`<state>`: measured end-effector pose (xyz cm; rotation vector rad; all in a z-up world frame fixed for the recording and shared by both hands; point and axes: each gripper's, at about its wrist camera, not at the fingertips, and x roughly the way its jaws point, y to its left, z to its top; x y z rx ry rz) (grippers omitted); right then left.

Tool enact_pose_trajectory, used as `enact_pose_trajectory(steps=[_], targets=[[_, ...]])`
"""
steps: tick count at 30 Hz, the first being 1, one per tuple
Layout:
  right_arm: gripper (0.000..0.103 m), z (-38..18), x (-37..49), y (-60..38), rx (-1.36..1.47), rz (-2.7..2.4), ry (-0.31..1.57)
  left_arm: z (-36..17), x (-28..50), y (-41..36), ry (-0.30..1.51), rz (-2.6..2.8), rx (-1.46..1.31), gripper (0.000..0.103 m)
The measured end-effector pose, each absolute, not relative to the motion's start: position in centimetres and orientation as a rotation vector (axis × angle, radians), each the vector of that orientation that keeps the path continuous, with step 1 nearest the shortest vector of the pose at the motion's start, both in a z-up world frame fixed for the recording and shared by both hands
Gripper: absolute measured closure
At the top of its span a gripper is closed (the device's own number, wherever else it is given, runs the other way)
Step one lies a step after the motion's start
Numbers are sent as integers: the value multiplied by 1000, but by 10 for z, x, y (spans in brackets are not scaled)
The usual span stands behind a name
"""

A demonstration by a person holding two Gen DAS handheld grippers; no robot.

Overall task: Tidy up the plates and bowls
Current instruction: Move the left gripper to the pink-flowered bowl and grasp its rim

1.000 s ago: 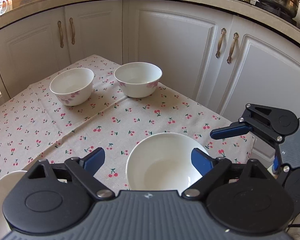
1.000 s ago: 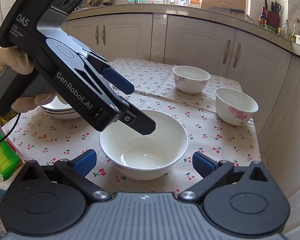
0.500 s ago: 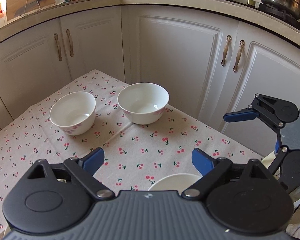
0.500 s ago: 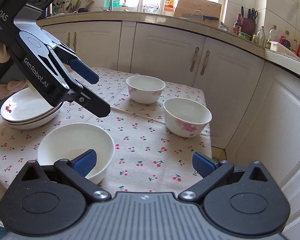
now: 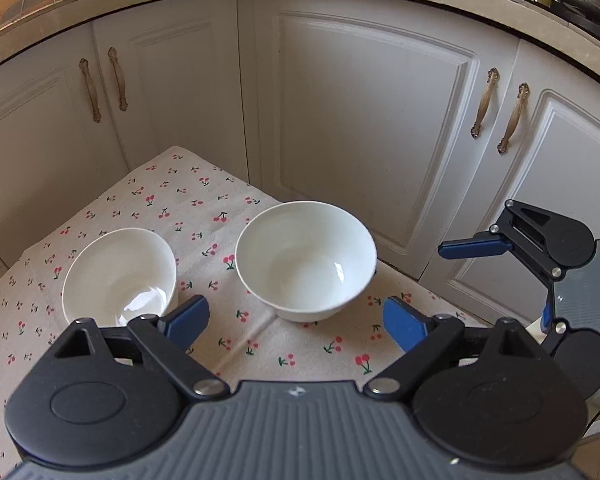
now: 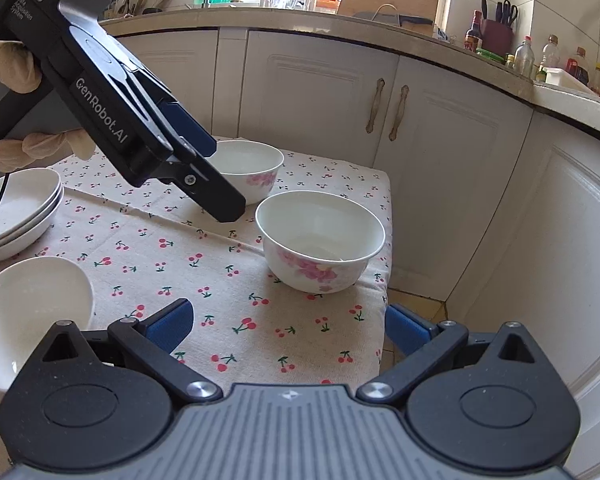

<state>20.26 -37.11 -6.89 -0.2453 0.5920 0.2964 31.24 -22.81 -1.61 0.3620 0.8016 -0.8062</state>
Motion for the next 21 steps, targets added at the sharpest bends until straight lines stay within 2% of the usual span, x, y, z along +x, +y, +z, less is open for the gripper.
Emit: enact_pose_trajectory(steps=[8,12,21], targets=[[0,-77,240,-380,-245,328,582,-32,342,-257,820,-811,395,13],[0,-83,253,-379,-252,346,578,-40,354,-265,843,-805,396,22],[1,-90,273,-376,-247,356,575,-52,371,-274,867,-813,379,28]])
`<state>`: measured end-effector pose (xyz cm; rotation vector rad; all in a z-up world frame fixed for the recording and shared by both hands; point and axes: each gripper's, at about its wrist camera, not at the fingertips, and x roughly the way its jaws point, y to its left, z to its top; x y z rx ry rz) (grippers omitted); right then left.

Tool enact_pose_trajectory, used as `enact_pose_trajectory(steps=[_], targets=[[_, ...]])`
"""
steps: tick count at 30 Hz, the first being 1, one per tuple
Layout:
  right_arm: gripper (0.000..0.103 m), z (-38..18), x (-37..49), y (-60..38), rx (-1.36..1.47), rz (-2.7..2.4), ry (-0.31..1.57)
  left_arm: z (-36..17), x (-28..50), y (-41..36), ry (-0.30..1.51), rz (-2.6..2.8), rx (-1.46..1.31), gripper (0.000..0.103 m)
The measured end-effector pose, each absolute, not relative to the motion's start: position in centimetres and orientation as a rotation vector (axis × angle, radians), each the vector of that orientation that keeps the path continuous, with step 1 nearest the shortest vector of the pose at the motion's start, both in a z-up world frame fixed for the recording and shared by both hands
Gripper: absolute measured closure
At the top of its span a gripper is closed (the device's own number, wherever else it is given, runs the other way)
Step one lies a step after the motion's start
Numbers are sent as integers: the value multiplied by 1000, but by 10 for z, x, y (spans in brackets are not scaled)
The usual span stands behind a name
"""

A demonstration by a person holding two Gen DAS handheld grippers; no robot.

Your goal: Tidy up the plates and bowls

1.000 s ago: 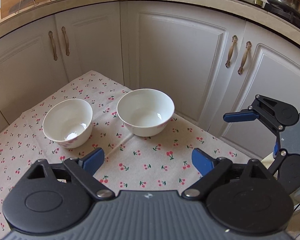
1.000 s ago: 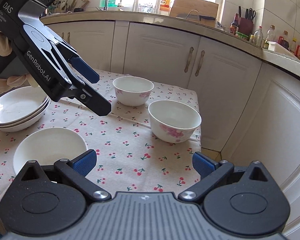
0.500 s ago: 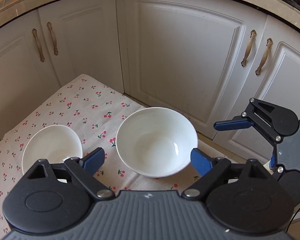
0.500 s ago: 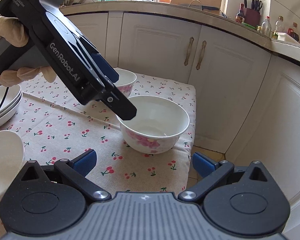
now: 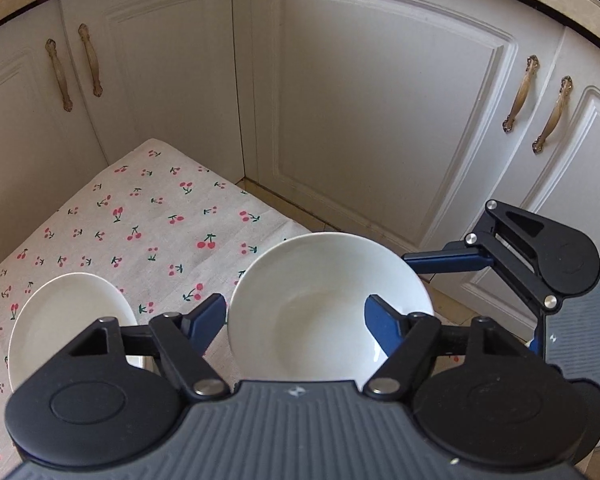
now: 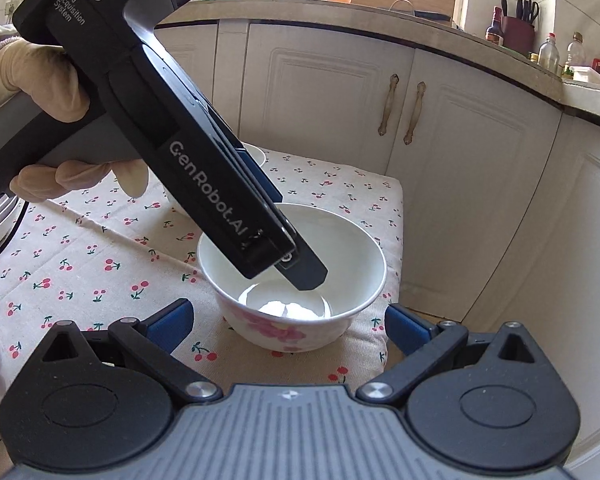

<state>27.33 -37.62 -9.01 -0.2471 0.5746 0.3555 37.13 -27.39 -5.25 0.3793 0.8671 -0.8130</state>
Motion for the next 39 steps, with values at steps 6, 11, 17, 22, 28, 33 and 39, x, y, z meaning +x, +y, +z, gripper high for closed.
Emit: enact_pose_trajectory(steps=[6,11,17,22,28,33,39], targets=[[7,-91,277,-372,-269,351,567,-57,376,-274,881,-819,371,35],[7,-89,277,-374,-256,348,562,-57,376,-274,881,-823,368,35],[8,-86,280,-376,-232,342,569,-57,376,-274,879,-823,367,35],[9,-84,280,-373,-231,333,581,-56,374,-274,874,-823,374,35],[9,-77,274,-371,-211,338,595,-51,366,-270,868,-826,370,35],[9,-65,261,-362,-222,333,594,-39,351,-264,849,-832,368,35],[9,-49,237,-352,-224,337,597,-22,324,-252,831,-836,359,35]])
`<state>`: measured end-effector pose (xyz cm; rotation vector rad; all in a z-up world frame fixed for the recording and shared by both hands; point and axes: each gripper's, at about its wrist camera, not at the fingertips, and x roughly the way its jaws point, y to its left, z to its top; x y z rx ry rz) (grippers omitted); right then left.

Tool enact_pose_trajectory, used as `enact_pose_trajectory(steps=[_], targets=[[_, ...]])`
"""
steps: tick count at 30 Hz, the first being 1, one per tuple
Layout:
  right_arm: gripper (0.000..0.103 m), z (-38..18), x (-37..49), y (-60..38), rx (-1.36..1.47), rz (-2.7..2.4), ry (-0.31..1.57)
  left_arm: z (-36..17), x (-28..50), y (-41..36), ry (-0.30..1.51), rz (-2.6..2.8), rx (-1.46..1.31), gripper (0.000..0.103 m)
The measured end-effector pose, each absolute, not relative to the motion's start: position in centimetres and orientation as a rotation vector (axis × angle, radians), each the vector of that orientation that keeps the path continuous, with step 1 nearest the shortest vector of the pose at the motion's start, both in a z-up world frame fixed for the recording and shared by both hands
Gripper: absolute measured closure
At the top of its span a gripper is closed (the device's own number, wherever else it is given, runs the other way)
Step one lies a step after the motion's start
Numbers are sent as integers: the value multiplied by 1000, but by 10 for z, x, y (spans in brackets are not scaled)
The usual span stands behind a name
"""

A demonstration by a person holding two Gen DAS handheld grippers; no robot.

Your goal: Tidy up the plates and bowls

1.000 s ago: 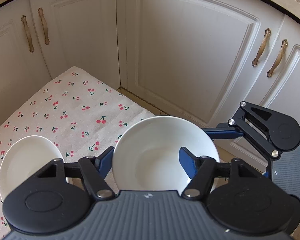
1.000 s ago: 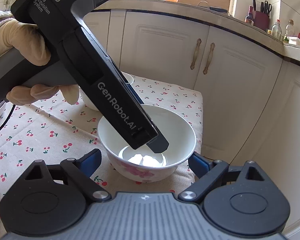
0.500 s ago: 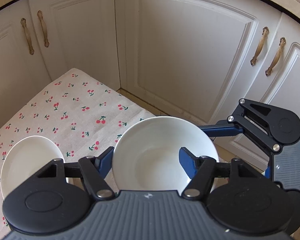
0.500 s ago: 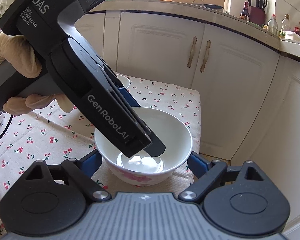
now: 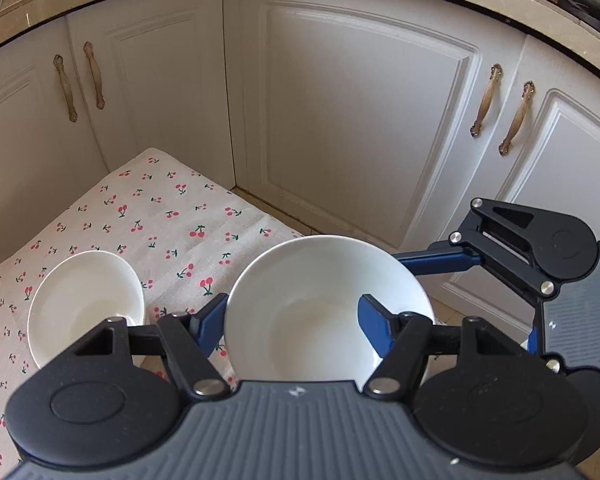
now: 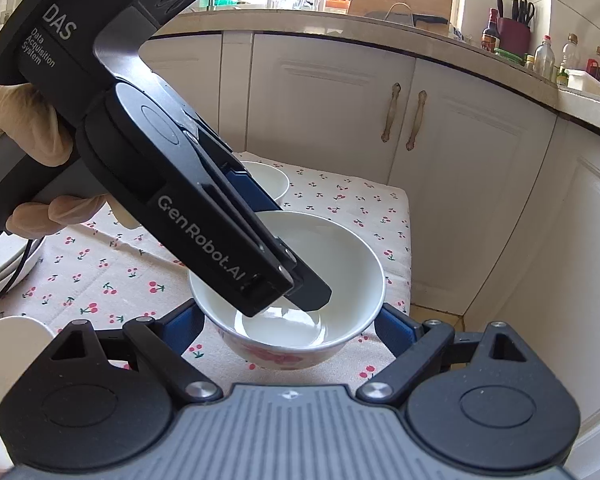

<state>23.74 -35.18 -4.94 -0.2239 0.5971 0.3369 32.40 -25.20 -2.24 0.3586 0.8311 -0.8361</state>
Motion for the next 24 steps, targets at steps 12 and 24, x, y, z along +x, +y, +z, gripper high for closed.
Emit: enact_pose_trajectory(steps=[12,24], targets=[[9,-21,181,-318,-247,344,588,4,263,-217,790,-829,335,34],[9,-12,134,-278,-256,378,573,14,217,-173,772,-799,301,34]])
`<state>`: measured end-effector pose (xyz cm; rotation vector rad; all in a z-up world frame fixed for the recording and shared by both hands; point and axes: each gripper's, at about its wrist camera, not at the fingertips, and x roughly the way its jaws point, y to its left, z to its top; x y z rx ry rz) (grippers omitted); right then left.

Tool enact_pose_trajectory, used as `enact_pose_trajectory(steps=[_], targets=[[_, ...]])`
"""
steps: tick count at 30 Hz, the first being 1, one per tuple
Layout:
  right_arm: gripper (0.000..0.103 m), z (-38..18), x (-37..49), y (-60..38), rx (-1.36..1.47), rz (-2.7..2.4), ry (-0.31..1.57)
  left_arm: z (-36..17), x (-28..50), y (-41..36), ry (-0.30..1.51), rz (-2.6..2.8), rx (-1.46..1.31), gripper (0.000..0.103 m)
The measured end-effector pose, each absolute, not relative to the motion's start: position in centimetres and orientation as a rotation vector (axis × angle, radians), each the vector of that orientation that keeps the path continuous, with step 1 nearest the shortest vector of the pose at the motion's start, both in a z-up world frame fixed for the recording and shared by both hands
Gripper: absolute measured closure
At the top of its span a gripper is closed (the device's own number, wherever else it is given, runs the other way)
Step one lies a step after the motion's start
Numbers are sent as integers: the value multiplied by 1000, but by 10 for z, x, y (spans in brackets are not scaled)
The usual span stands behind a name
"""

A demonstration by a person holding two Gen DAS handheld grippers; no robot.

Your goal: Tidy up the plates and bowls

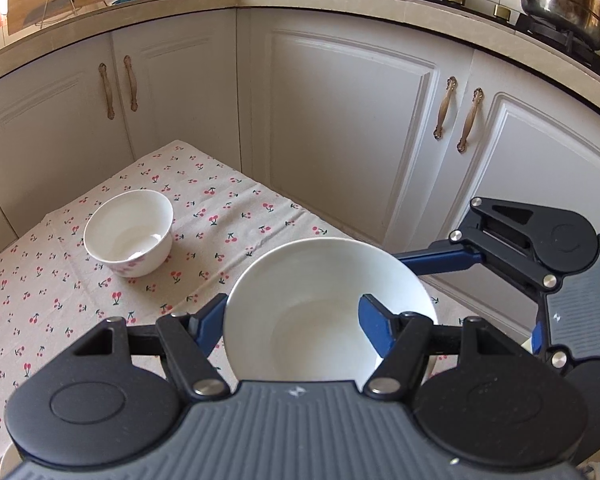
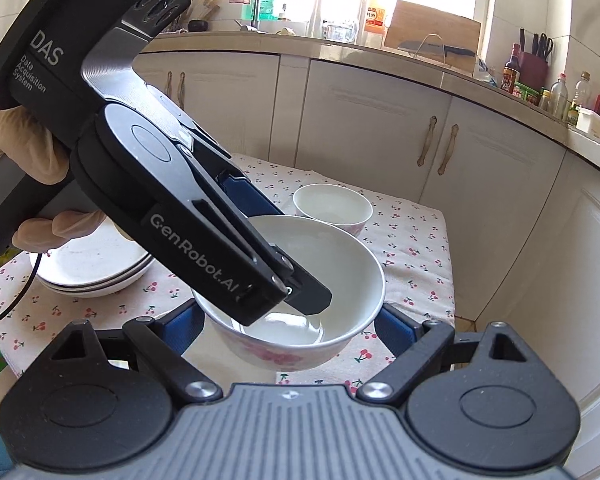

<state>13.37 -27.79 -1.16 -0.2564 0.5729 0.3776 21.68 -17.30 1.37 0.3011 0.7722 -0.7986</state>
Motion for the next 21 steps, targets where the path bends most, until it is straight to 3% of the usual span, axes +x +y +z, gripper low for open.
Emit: enact_pose_trajectory(steps=[21], targets=[[9,-38,105,-252,-237,411,636,-11,185,-144,818,-790,280,34]])
